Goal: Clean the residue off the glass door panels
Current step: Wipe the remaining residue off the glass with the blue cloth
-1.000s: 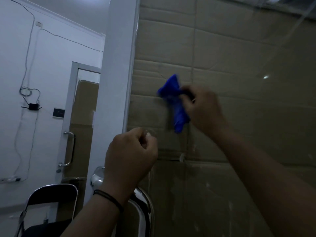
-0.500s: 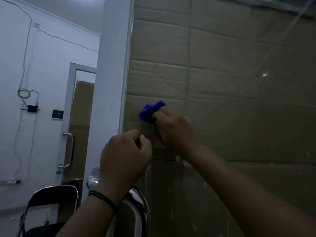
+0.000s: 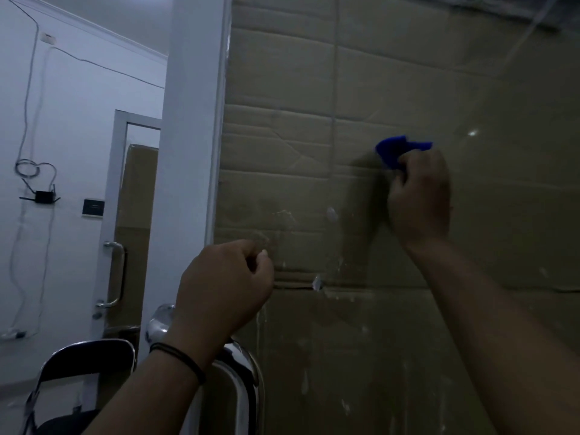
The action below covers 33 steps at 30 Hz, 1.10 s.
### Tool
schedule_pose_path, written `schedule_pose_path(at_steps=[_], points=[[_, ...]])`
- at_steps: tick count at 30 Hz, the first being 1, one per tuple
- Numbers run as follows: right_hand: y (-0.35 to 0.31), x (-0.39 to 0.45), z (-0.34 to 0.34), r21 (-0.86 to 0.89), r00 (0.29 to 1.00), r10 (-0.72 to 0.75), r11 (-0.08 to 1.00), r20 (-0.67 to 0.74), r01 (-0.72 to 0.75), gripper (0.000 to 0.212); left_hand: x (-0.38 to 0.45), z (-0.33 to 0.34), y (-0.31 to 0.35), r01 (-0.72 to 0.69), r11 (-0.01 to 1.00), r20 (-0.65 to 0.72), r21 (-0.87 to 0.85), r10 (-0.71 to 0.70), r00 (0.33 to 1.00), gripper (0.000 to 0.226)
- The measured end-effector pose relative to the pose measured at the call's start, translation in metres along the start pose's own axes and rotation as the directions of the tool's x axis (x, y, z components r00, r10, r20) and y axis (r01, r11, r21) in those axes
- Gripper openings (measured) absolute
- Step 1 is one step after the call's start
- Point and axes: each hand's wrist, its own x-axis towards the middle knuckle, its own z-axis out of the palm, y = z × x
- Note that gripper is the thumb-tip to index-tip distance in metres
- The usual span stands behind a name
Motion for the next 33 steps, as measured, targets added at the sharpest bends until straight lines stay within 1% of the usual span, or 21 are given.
schedule_pose_path(at_steps=[2, 3, 4, 6, 8, 9, 11, 13, 15, 17, 19, 20, 21, 22, 24, 25, 27, 29, 30, 32, 33], points=[[-0.007, -0.015, 0.011, -0.044, 0.994, -0.018, 0.999, 0.108, 0.023, 0.015, 0.000, 0.001, 0.000, 0.002, 1.000, -0.001, -0.002, -0.002, 1.000, 0.037], [-0.015, -0.025, 0.016, -0.029, 0.993, -0.029, 0.999, 0.117, 0.033, 0.013, 0.000, 0.001, 0.000, 0.000, 1.000, -0.004, -0.002, 0.000, 1.000, 0.037], [-0.025, -0.037, 0.019, 0.017, 0.992, -0.054, 0.998, 0.114, 0.052, 0.011, 0.000, 0.001, 0.000, -0.005, 1.000, -0.010, -0.004, 0.005, 1.000, 0.036], [-0.054, -0.065, 0.025, 0.146, 0.976, -0.165, 0.979, 0.143, 0.144, 0.010, 0.001, 0.000, -0.001, -0.023, 0.999, -0.035, -0.030, 0.022, 0.999, 0.030], [-0.079, -0.090, 0.033, 0.287, 0.927, -0.292, 0.932, 0.236, 0.221, 0.011, 0.000, -0.001, -0.001, -0.041, 0.996, -0.054, -0.081, 0.037, 0.998, 0.019], [-0.087, -0.097, 0.035, 0.366, 0.910, -0.309, 0.909, 0.275, 0.198, 0.011, 0.000, -0.001, -0.001, -0.046, 0.995, -0.053, -0.092, 0.041, 0.998, 0.015], [-0.092, -0.096, 0.034, 0.472, 0.920, -0.256, 0.877, 0.297, 0.091, 0.013, -0.001, -0.002, -0.001, -0.054, 0.996, -0.024, -0.067, 0.052, 0.998, 0.012], [-0.086, -0.086, 0.026, 0.527, 0.947, -0.156, 0.850, 0.280, -0.016, 0.012, -0.002, -0.002, 0.000, -0.050, 0.999, 0.011, -0.022, 0.050, 0.999, 0.013], [-0.072, -0.071, 0.015, 0.561, 0.967, -0.044, 0.821, 0.251, -0.108, 0.009, -0.001, -0.001, 0.000, -0.026, 1.000, 0.012, 0.013, 0.026, 1.000, 0.016], [-0.057, -0.053, 0.005, 0.513, 0.987, 0.053, 0.849, 0.150, -0.123, 0.011, -0.001, 0.000, -0.001, -0.007, 1.000, -0.014, 0.019, 0.007, 1.000, 0.018], [-0.041, -0.031, -0.002, 0.360, 0.996, 0.087, 0.930, -0.020, -0.074, 0.010, 0.000, -0.001, -0.001, 0.004, 1.000, -0.044, 0.005, -0.004, 0.999, 0.017], [-0.034, -0.020, -0.004, 0.269, 0.994, 0.069, 0.962, -0.090, -0.043, 0.012, 0.000, -0.001, -0.001, 0.007, 1.000, -0.057, -0.005, -0.008, 0.998, 0.016], [-0.028, -0.011, -0.004, 0.189, 0.992, 0.039, 0.982, -0.121, -0.015, 0.014, 0.000, -0.001, -0.001, 0.010, 1.000, -0.070, -0.012, -0.011, 0.998, 0.013], [-0.024, -0.005, -0.001, 0.117, 0.994, 0.004, 0.993, -0.109, 0.009, 0.015, -0.001, -0.001, -0.001, 0.014, 1.000, -0.082, -0.016, -0.016, 0.997, 0.010], [-0.024, -0.004, 0.010, -0.007, 0.997, -0.078, 0.997, -0.011, 0.078, 0.015, -0.002, -0.002, -0.002, 0.018, 1.000, -0.104, -0.019, -0.020, 0.994, 0.009], [-0.027, -0.009, 0.015, -0.037, 0.992, -0.121, 0.992, 0.039, 0.122, 0.013, -0.002, -0.001, -0.002, 0.018, 1.000, -0.113, -0.020, -0.021, 0.993, 0.010], [-0.040, -0.027, 0.024, -0.007, 0.976, -0.191, 0.981, 0.103, 0.193, 0.010, -0.003, -0.001, -0.002, 0.020, 0.999, -0.125, -0.027, -0.023, 0.992, 0.011], [-0.059, -0.053, 0.028, 0.093, 0.949, -0.287, 0.957, 0.132, 0.277, 0.008, -0.003, -0.001, -0.003, 0.019, 0.999, -0.133, -0.046, -0.025, 0.991, 0.012], [-0.067, -0.068, 0.029, 0.139, 0.923, -0.356, 0.931, 0.148, 0.337, 0.009, -0.002, -0.001, -0.004, 0.019, 0.998, -0.134, -0.056, -0.026, 0.991, 0.013], [-0.081, -0.099, 0.030, 0.246, 0.833, -0.497, 0.862, 0.241, 0.443, 0.007, -0.002, -0.001, -0.005, 0.020, 0.996, -0.134, -0.083, -0.031, 0.991, 0.016], [-0.088, -0.113, 0.030, 0.316, 0.779, -0.550, 0.828, 0.299, 0.464, 0.008, -0.002, -0.002, -0.005, 0.023, 0.995, -0.141, -0.100, -0.037, 0.989, 0.017]])
